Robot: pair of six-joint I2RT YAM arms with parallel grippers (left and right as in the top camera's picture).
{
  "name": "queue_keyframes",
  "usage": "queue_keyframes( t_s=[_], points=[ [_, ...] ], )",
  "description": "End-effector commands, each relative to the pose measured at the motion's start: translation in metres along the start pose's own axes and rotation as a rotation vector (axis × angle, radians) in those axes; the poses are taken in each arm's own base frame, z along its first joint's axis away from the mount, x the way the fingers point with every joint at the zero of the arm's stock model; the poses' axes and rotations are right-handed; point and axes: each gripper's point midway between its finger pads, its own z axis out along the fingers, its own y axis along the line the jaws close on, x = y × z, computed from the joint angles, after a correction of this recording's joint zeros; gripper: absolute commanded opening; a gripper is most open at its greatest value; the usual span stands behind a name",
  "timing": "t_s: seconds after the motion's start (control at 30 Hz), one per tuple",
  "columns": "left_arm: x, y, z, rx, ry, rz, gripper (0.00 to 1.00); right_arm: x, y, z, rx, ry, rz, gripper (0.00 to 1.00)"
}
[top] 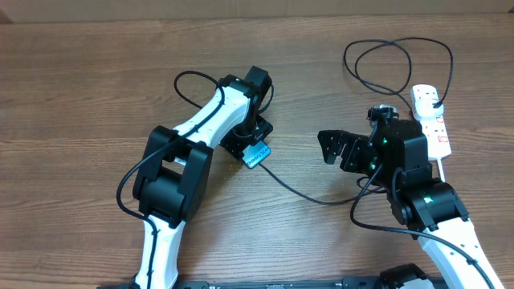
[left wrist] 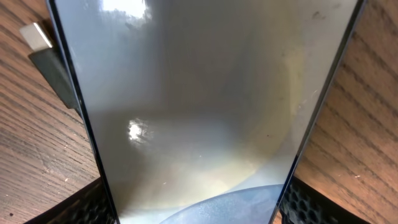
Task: Plug charger to phone and switch on socket
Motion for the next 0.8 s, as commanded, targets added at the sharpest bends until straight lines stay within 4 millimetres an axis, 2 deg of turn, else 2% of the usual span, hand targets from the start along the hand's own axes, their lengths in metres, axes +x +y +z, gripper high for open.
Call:
queue_keyframes(
  t_s=[0.0, 0.17, 0.4, 0.47, 0.5, 0.67, 0.77],
  points=[
    [0.004, 0.036, 0.039, -0.156, 0.027, -0.038, 0.63, -0.010, 0.006, -0.006, -0.014, -0.029, -0.012, 1.00],
    [0.006, 0.035, 0.039, -0.142, 0.060, -0.050, 0.57, -0.010, 0.005, -0.006, -0.014, -0.029, -0.012, 1.00],
    [-0.002, 0.033, 0.034, -0.107, 0.111, -0.050, 0.36, -0.010, 0.005, -0.006, -0.014, -0.030, -0.016, 1.00],
    [-0.005, 0.029, 0.031, -0.086, 0.124, -0.038, 0.28, -0.010, 0.006, -0.006, -0.015, -0.032, -0.031, 1.00],
    [-0.007, 0.026, 0.029, -0.074, 0.128, -0.031, 0.21, -0.010, 0.006, -0.006, -0.015, -0.032, -0.031, 1.00],
    [-0.019, 0.013, 0.008, -0.033, 0.123, -0.015, 0.05, -0.012, 0.007, -0.006, -0.018, -0.040, -0.033, 1.00],
    [-0.028, 0.002, -0.011, -0.006, 0.093, 0.013, 0.04, -0.015, 0.008, -0.006, -0.024, -0.049, -0.035, 1.00]
  ],
)
